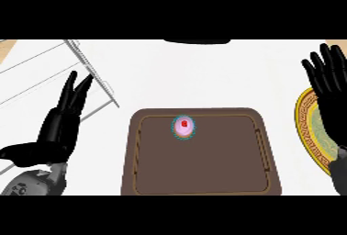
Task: Pick the cupcake from the tray and place it in the plate
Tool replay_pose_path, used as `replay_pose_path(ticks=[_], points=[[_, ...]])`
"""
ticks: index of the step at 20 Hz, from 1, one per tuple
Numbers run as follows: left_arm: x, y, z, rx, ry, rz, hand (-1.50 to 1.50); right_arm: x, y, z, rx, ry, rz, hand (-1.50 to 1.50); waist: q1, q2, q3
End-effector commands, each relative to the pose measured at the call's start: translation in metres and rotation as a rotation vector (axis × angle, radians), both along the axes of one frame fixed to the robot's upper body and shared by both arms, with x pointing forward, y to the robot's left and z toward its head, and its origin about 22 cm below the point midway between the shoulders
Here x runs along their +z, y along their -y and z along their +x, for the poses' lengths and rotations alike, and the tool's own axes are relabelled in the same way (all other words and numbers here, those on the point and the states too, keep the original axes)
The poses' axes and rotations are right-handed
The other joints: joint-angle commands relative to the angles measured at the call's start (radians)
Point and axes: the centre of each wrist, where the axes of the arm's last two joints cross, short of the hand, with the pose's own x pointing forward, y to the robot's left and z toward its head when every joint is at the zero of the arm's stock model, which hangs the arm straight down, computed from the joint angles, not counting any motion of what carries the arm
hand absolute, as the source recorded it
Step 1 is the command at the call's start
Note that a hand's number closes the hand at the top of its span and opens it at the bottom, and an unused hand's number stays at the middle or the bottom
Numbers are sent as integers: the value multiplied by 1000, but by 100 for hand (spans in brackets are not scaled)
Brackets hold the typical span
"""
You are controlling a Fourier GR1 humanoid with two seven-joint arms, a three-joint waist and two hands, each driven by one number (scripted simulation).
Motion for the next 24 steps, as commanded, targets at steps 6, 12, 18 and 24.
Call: replay_pose_path(ticks=[6,12,18,24], points=[[-27,-34,6,35,-274,103,0,8,-87,47,585,-97,-99,150,84,9,33],[-32,-31,13,35,-373,79,0,-73,-82,57,290,-22,-110,-150,17,-14,35],[-22,-48,21,69,-396,60,0,-87,-69,66,526,32,-429,-150,-6,-29,33],[-36,-68,11,71,-402,62,0,-62,-91,78,555,38,-635,-150,-14,-34,32]])
